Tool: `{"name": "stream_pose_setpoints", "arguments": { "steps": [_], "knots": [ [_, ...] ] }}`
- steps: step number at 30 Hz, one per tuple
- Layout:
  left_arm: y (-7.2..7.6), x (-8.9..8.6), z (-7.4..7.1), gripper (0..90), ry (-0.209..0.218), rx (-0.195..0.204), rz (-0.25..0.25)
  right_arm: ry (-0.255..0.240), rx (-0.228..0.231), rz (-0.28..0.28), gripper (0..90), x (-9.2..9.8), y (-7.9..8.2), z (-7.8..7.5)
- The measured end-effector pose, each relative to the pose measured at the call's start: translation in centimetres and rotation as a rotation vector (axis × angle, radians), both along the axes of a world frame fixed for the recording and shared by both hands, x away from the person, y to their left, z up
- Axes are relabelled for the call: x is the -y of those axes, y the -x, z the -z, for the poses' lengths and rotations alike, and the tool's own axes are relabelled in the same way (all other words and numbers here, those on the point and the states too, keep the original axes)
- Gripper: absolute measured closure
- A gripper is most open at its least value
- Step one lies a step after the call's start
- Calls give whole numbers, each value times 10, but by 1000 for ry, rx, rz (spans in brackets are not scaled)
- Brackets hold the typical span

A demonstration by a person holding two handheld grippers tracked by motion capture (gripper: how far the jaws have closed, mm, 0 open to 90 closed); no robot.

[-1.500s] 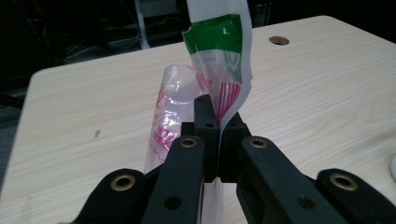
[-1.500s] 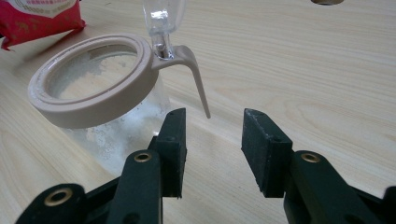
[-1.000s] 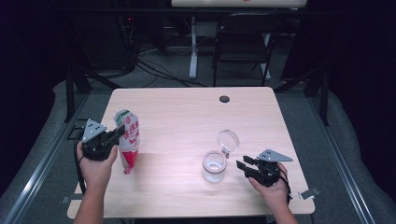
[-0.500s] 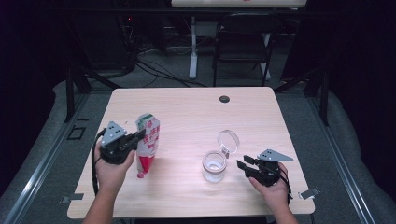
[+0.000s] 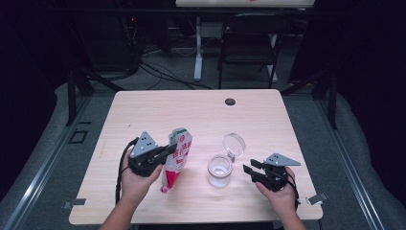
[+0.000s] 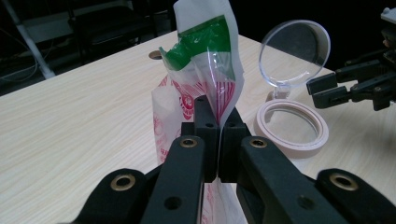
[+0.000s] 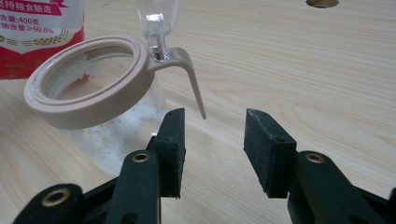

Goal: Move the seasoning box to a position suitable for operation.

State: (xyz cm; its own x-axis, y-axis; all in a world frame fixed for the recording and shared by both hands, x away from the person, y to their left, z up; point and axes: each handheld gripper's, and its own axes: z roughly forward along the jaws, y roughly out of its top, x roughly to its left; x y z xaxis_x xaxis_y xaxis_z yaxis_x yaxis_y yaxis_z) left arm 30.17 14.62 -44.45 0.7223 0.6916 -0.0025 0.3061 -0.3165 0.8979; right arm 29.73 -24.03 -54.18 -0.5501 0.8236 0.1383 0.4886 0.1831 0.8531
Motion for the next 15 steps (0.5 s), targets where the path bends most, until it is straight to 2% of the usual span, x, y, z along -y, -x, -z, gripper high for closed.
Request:
{"name": "stream_pose_setpoints", "arguments": {
  "steps": [7, 15],
  "knots": [
    [2, 4, 3, 900, 1, -7, 21, 9, -3, -11, 593, 1, 1, -2],
    [4, 8, 7, 900, -3, -25, 48, -11, 38, -27, 577, 1, 4, -10]
  ]
}}
